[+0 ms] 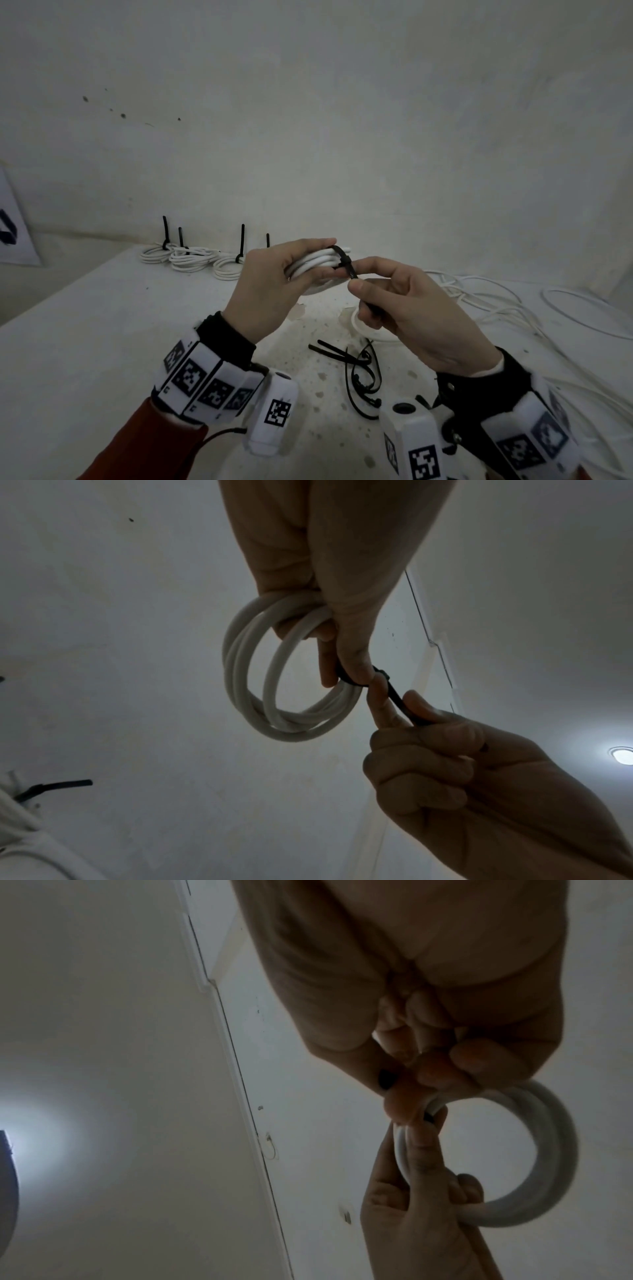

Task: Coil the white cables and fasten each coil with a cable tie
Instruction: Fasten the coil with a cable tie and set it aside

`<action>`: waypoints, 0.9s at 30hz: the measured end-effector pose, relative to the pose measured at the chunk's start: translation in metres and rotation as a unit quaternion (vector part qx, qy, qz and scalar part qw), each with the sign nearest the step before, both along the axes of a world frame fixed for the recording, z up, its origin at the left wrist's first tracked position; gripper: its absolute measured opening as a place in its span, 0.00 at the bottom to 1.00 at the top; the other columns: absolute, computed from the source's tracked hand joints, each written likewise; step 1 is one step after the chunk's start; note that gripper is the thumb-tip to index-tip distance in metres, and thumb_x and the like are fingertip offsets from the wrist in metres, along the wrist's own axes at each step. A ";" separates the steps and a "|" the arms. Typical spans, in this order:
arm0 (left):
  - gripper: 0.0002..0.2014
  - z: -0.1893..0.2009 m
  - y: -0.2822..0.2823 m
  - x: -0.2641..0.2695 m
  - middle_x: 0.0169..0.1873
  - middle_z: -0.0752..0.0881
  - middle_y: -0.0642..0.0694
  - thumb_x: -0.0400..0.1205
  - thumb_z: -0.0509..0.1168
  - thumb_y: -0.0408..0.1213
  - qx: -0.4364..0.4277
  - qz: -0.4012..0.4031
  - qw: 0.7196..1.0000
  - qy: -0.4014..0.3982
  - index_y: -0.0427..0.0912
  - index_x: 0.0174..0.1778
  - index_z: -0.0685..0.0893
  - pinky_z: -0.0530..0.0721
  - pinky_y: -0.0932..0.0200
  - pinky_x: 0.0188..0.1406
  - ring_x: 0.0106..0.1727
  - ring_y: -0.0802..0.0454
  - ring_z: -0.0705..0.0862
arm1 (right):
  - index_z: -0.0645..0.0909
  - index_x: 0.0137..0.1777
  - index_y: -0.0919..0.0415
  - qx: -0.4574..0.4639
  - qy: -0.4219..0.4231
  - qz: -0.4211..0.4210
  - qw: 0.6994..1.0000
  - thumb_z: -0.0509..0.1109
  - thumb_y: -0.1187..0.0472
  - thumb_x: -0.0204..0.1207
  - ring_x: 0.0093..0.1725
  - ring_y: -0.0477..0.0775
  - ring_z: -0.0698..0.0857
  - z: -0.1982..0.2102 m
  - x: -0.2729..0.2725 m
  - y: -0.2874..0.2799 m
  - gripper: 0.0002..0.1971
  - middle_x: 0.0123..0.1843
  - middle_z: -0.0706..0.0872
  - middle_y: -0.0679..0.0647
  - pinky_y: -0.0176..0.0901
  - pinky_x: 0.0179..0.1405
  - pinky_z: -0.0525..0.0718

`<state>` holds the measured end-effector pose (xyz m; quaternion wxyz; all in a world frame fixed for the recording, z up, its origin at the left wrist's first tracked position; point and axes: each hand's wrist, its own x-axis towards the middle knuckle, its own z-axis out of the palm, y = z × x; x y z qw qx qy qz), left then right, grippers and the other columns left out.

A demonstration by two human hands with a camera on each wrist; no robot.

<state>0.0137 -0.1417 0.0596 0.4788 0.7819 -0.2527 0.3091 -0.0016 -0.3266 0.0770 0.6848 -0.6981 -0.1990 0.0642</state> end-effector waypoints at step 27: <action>0.14 -0.010 0.015 0.019 0.30 0.83 0.58 0.79 0.60 0.49 0.286 0.177 0.911 -0.239 0.46 0.37 0.84 0.62 0.52 0.55 0.41 0.51 0.81 | 0.80 0.42 0.62 0.123 0.176 -0.022 0.976 0.64 0.58 0.82 0.18 0.43 0.54 -0.017 0.008 0.021 0.10 0.20 0.56 0.45 0.34 0.17 0.53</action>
